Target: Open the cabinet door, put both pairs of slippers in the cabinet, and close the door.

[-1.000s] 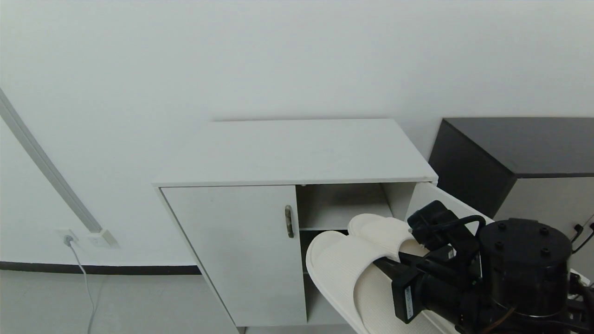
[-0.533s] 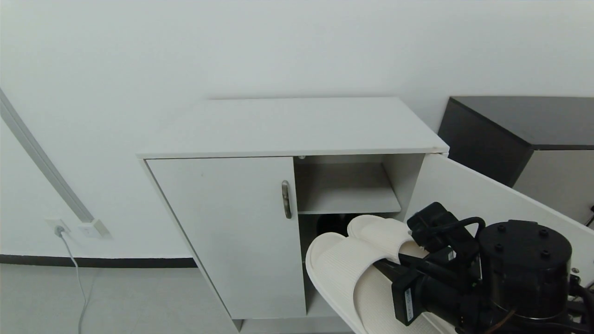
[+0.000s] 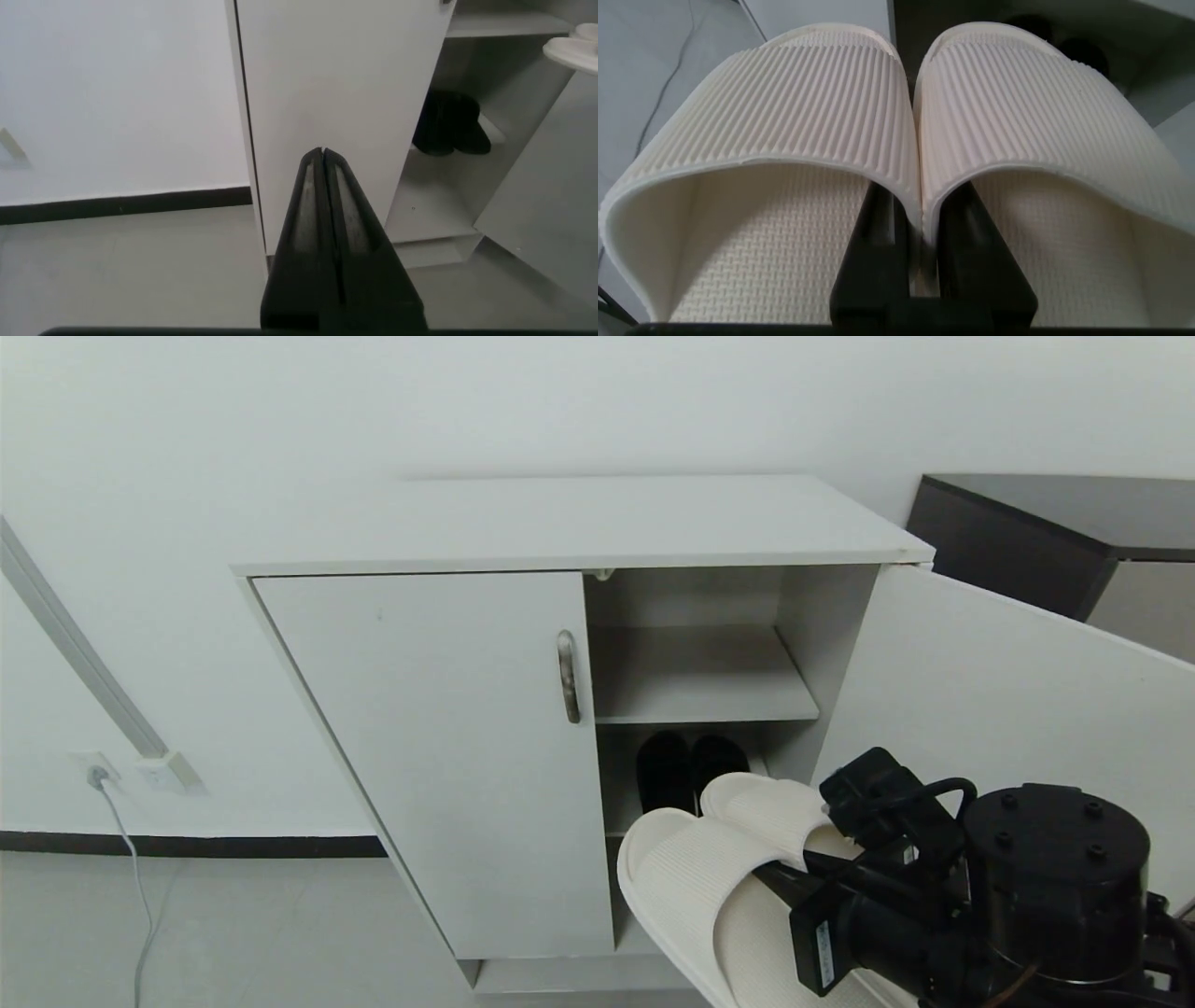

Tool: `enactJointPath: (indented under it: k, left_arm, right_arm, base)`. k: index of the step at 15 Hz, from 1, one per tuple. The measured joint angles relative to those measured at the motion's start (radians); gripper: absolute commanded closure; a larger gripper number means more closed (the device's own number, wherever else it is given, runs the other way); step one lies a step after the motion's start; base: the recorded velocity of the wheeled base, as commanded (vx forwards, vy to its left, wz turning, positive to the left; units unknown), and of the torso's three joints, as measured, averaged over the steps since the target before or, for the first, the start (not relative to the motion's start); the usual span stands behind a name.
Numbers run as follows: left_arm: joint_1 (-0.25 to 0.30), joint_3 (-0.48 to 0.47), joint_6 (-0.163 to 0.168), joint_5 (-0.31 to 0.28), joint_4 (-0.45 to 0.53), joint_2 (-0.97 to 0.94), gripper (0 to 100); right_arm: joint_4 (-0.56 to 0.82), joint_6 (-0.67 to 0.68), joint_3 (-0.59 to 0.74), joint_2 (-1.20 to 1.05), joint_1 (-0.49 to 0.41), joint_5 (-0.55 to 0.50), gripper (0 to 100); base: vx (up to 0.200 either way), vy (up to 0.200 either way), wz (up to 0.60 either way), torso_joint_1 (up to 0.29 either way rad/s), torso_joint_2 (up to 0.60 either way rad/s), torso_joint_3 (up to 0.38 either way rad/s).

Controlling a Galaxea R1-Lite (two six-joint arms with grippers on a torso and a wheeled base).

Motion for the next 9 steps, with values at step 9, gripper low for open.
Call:
enactJointPath:
  k: [9]
  left_arm:
    - [0.000,0.000,-0.001,0.001,0.001,0.000,100]
  right_arm:
    - [-0.053,-0.019,0.019,0.012,0.003,0.002,100]
  base:
    - [0.000,0.000,0.00,-0.032,0.35,0.316]
